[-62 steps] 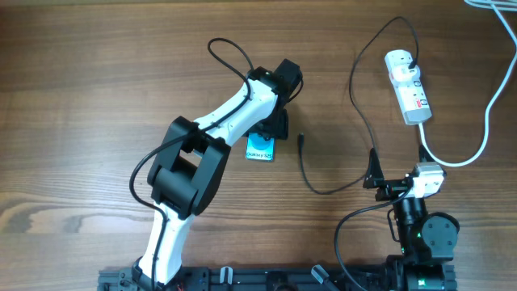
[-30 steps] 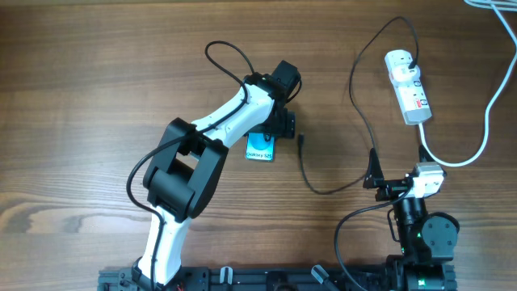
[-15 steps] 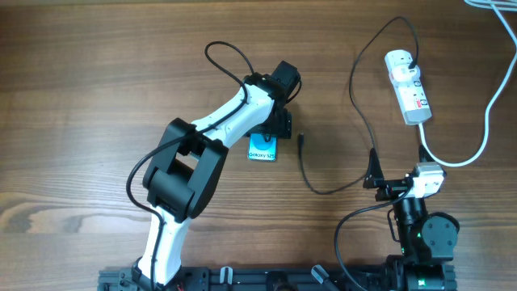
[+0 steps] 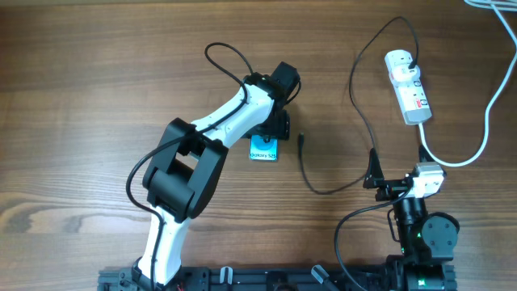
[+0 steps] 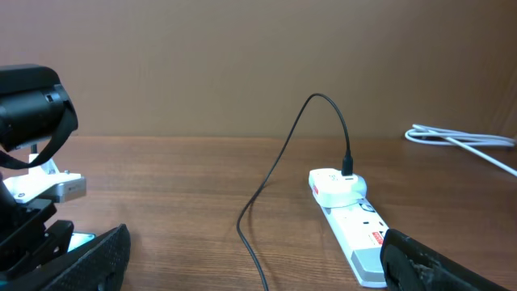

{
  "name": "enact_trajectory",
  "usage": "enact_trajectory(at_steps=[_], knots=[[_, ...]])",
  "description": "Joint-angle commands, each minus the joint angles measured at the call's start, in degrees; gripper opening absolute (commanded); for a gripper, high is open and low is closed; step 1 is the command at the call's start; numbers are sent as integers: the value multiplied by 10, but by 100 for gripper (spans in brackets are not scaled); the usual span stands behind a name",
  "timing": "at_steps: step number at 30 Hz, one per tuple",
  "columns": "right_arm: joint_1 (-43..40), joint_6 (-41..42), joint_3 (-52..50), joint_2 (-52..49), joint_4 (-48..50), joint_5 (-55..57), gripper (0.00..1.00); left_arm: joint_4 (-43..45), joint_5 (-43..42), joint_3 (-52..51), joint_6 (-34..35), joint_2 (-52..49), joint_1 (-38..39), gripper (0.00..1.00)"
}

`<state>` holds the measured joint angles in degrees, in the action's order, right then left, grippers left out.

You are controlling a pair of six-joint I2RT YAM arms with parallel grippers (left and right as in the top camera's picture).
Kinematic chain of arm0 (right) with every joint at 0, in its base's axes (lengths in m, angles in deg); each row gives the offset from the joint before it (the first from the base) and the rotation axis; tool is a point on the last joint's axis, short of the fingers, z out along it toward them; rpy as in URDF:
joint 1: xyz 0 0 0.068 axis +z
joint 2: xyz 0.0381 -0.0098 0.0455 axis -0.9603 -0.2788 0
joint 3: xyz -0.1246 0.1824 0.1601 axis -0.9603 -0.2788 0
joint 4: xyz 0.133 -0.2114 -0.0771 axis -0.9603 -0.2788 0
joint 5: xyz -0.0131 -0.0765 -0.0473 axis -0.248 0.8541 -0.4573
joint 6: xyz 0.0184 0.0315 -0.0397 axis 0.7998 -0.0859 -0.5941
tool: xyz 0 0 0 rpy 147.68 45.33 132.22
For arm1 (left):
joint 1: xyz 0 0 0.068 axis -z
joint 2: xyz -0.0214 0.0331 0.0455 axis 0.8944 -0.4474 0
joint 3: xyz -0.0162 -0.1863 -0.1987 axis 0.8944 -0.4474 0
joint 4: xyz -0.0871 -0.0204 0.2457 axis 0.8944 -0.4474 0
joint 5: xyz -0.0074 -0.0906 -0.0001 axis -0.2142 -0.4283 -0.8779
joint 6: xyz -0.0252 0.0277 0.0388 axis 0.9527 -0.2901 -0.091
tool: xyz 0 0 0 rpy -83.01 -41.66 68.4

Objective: Plug charger to phone and switch on socket

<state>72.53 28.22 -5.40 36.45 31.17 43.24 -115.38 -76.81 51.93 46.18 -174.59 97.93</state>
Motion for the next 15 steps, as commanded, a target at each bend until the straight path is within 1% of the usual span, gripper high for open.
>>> enact_trajectory(at_steps=[1,4,7,8,9,10,11,12,15], knots=[[3,-7,0,3,1,5,100,-41,12,17,-1,-10,-3,75],[3,-7,0,3,1,5,100,-80,8,61,-1,-10,-3,74],[3,-7,0,2,1,5,100,-93,-21,82,-1,-10,-3,73],[3,-7,0,2,1,5,100,-93,-19,82,-1,-10,-3,75],[3,-7,0,2,1,5,100,-93,-19,82,-1,-10,-3,81],[3,-7,0,2,1,5,100,-93,-7,82,-1,-10,-3,89],[3,-7,0,2,1,5,100,-93,13,80,-3,-10,-3,95],[3,-7,0,2,1,5,100,-92,17,78,-6,-10,-3,98],[3,-7,0,2,1,5,100,-71,17,48,-20,-10,-3,100]])
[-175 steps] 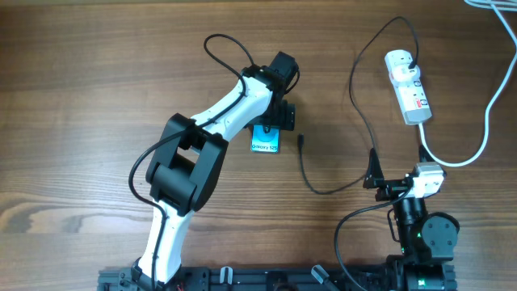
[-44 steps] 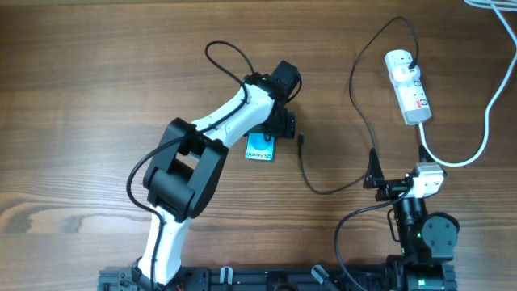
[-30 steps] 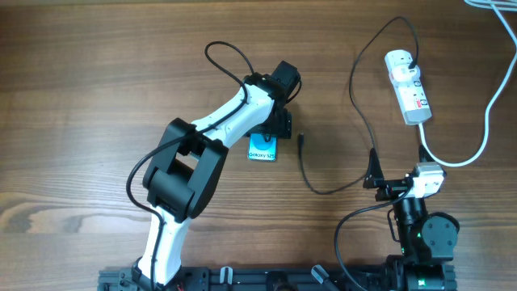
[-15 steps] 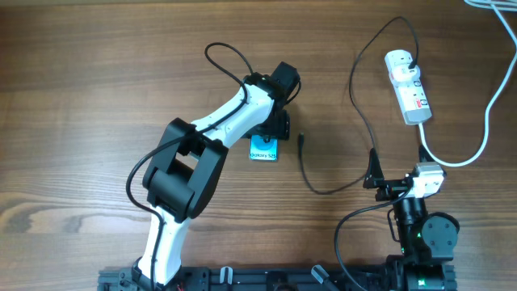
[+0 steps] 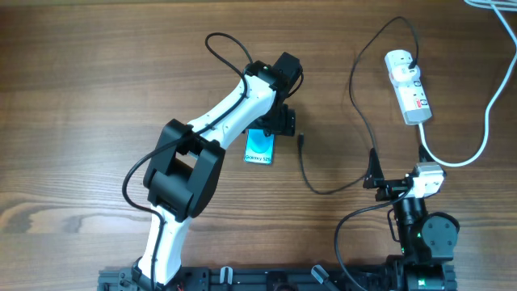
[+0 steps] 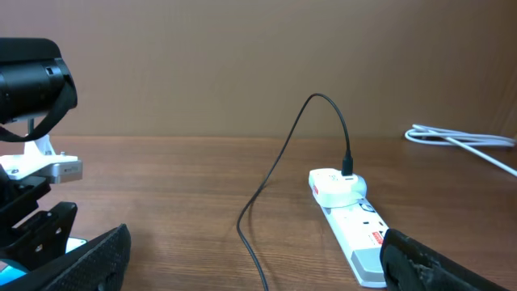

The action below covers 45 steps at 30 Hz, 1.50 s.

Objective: Plug charger to phone and switch on socket

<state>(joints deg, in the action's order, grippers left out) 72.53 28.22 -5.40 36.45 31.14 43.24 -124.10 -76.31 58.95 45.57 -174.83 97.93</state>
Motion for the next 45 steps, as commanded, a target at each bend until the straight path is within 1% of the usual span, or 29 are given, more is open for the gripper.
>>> enact_trajectory(at_steps=[1,3,6,8,12,13,17,20,26,29,36,44,45], knots=[[3,-7,0,2,2,5,100,30,12,-37,-14,-8,-3,100],[3,-7,0,2,2,5,100,47,12,-65,-14,-8,-3,100],[3,-7,-1,2,2,5,100,53,12,-77,-14,-8,-3,100],[3,-7,0,2,2,5,100,63,12,-83,-14,-8,-3,97],[3,-7,0,2,2,5,100,68,12,-91,-14,-8,-3,77],[3,-7,-1,2,2,5,100,68,12,-91,-14,-8,-3,70],[3,-7,0,2,2,5,100,68,12,-90,-14,-8,-3,67],[3,-7,0,2,2,5,100,65,12,-87,-13,-7,-3,67],[3,-7,0,2,2,5,100,13,3,-27,-11,-7,-3,68],[3,-7,0,1,2,5,100,2,-32,-9,-11,-7,-3,68],[3,-7,0,1,2,5,100,-2,-122,-8,-12,1,-7,68],[3,-7,0,1,2,5,100,-1,-384,-8,-12,21,-80,68],[3,-7,0,1,2,5,100,1,-448,-8,-12,21,-99,68]])
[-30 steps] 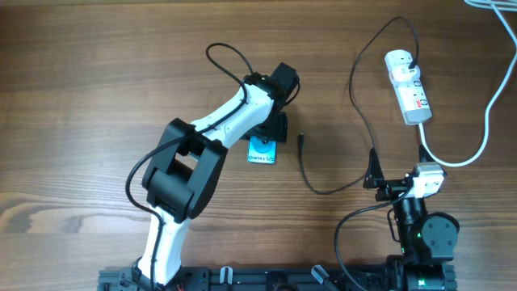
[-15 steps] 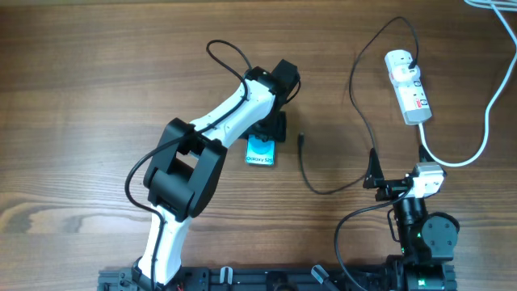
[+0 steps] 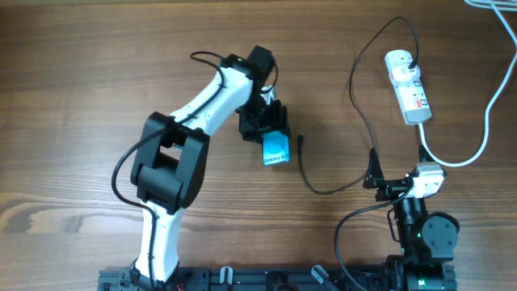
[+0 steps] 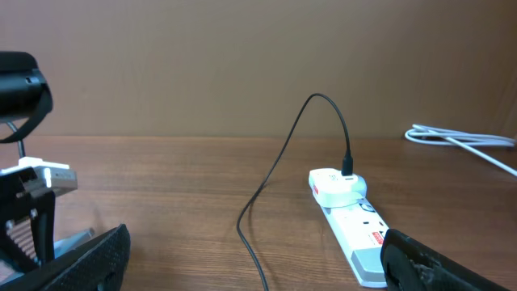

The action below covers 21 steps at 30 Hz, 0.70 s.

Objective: Plug charger to phone and switch on socket
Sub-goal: 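Lift the phone upright with the left gripper, bottom port facing right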

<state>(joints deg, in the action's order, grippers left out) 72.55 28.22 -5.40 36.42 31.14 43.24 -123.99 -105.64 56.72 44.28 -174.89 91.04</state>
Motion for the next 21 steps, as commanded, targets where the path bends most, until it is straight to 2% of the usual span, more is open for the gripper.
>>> enact_trajectory(at_steps=[1,6,9,16,20,21], knots=[[3,-7,0,1,2,5,99,3,-203,15,1,21,-45,68],[3,-7,0,1,2,5,100,50,-412,15,3,21,-98,67],[3,-7,0,1,2,5,100,83,-503,15,37,21,-124,67],[3,-7,0,1,2,5,100,87,-638,14,88,21,-169,68],[3,3,0,1,14,-3,100,88,-638,14,161,21,-185,67],[3,58,0,1,28,-50,100,88,-638,14,167,21,-188,67]])
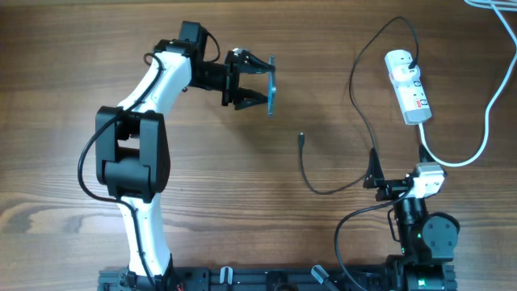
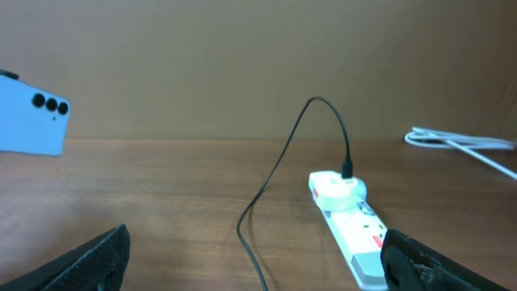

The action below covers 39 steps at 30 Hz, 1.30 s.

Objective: Plug charger to phone and switch on socket
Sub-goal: 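Lift the phone upright with the left gripper, bottom port facing right, then move the right gripper toward the black cable's USB-C end near the phone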

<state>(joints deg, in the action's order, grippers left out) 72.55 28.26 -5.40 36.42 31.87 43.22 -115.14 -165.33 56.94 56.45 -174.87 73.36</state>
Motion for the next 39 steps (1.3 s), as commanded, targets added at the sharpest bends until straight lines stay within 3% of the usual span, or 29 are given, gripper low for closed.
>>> enact_trajectory(at_steps=[1,4,6,7,9,11,13,14,16,17,19,21,22,24,27,30,32,33,36,39], knots=[[3,153,0,1,19,-128,100,0,-41,12,50,21,-14,67],[3,448,0,1,106,-151,100,0,-41,12,52,21,-21,68],[3,494,0,1,200,-164,100,0,-41,12,54,21,-23,68],[3,489,1,0,308,-165,100,0,-41,12,54,21,-24,68],[3,471,44,-12,348,-159,100,0,-41,12,57,21,-24,67],[3,365,145,-57,262,-198,100,0,-41,12,60,21,-24,67],[3,202,324,-169,2,-211,100,-1,-41,12,60,21,-24,67],[3,172,373,-207,-68,-211,100,-2,-41,12,60,21,-24,67],[3,151,566,-376,-302,-224,100,-5,-41,12,60,21,-24,68],[3,154,630,-448,-346,-282,100,-5,-41,12,60,21,-24,67],[3,243,680,-537,-342,-438,100,-16,-41,12,60,21,-24,68],[4,216,682,-608,-278,-605,100,-25,-41,12,60,21,-24,68],[7,224,682,-626,-266,-622,100,-25,-41,12,60,21,-24,68],[42,244,682,-655,-278,-541,99,-25,-41,12,60,21,-24,68],[162,248,700,-663,-384,-200,100,-29,-41,12,60,21,-24,68],[280,270,823,-743,-569,43,99,-28,-41,12,60,21,-24,69],[337,272,901,-811,-631,105,99,-28,-41,12,60,21,-24,69],[366,254,925,-842,-628,106,99,-28,-41,12,60,21,-24,70],[453,340,945,-923,-570,249,98,-29,-41,12,60,21,-24,70],[474,354,945,-946,-509,273,95,-29,-41,12,60,21,-24,70]])
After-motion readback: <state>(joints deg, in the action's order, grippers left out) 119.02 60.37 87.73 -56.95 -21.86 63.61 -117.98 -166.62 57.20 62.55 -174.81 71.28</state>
